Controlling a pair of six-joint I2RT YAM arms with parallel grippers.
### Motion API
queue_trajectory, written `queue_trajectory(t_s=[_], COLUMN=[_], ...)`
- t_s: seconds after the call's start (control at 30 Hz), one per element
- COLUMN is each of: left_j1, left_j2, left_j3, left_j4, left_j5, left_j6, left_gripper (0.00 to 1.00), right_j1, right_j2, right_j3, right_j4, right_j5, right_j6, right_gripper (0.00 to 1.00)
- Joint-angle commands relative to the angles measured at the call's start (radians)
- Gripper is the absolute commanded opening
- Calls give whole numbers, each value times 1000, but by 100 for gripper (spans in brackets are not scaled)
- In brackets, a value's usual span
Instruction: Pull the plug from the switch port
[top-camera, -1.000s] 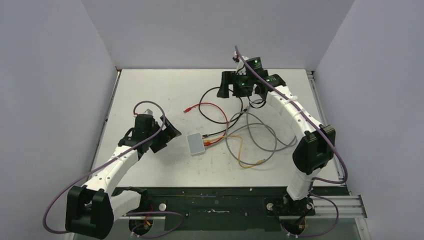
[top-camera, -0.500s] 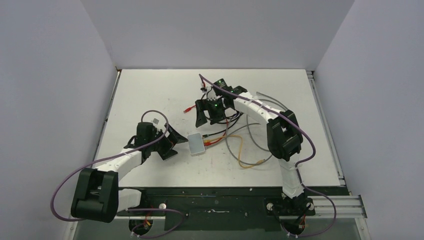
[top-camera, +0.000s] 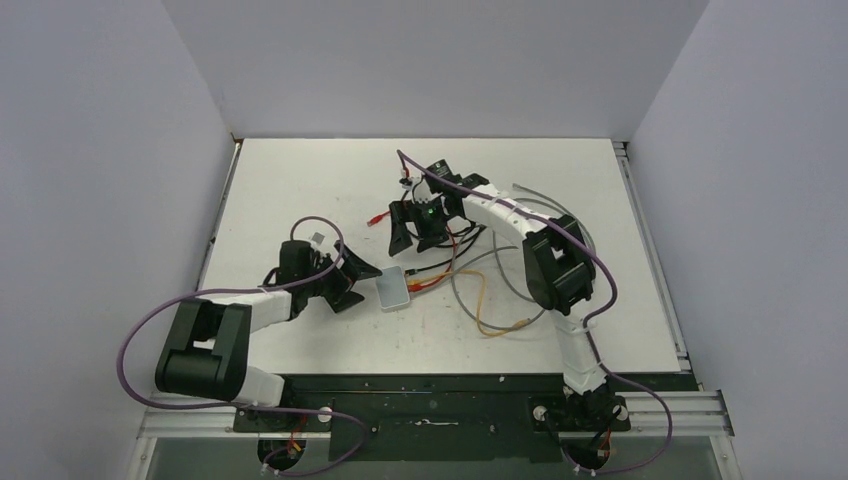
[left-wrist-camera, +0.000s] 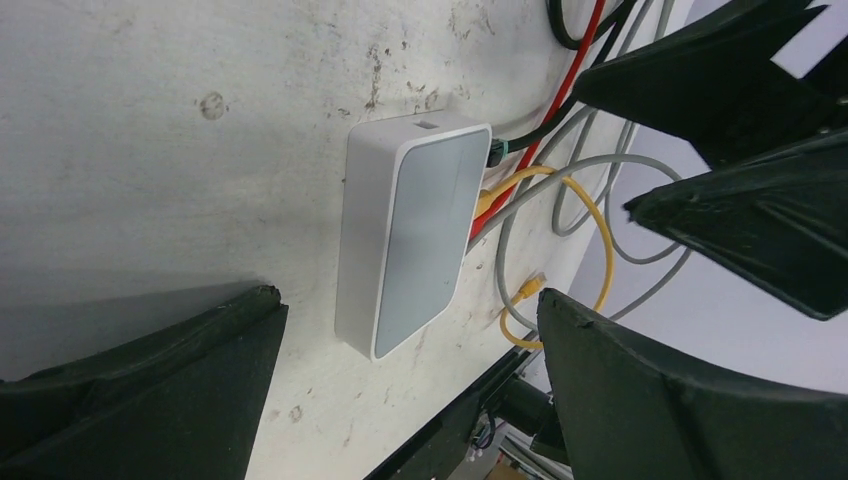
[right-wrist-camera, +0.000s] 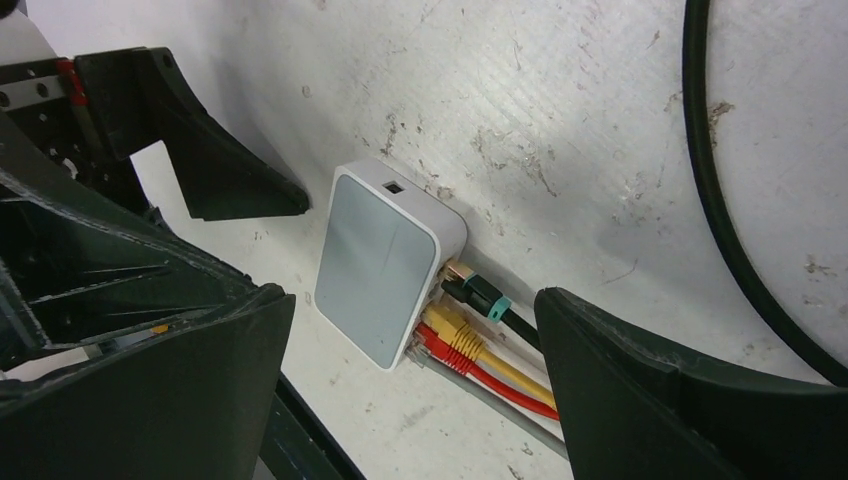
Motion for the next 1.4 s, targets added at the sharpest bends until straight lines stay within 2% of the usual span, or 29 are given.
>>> queue_trajectory(t_s=[0.0, 0.17, 0.2, 0.37, 0.7, 0.8, 1.1, 1.37], left_j1=[-2, -22, -26, -59, -66, -63, -63, -64], left_j2=[42, 74, 89, 138, 203, 209, 204, 139], left_j3=[37, 42, 43, 65, 85, 89, 89, 115], left_j4=[66, 92, 101, 115, 136, 138, 177, 225], left_j5=[0, -8, -6, -6, -3, 0, 26, 48], left_j6=[-3, -16, -20, -34, -61, -67, -97, -166], left_gripper=[100, 100, 95, 87, 80, 73, 73, 73], right_j1=[-3, -3, -3, -2, -3, -3, -4, -6], right_j2=[19, 41, 47, 70, 79, 87, 101, 86], right_j3=[-14, -30, -31, -36, -107, -123, -174, -197], right_j4=[37, 43, 42, 34, 36, 47, 124, 172], right_j5=[-67, -81, -83, -115, -140, -162, -231, -273], right_j6=[-19, -20, -19, -20, -27, -26, 26, 57], right_gripper=[96, 98, 98, 93, 88, 86, 80, 67])
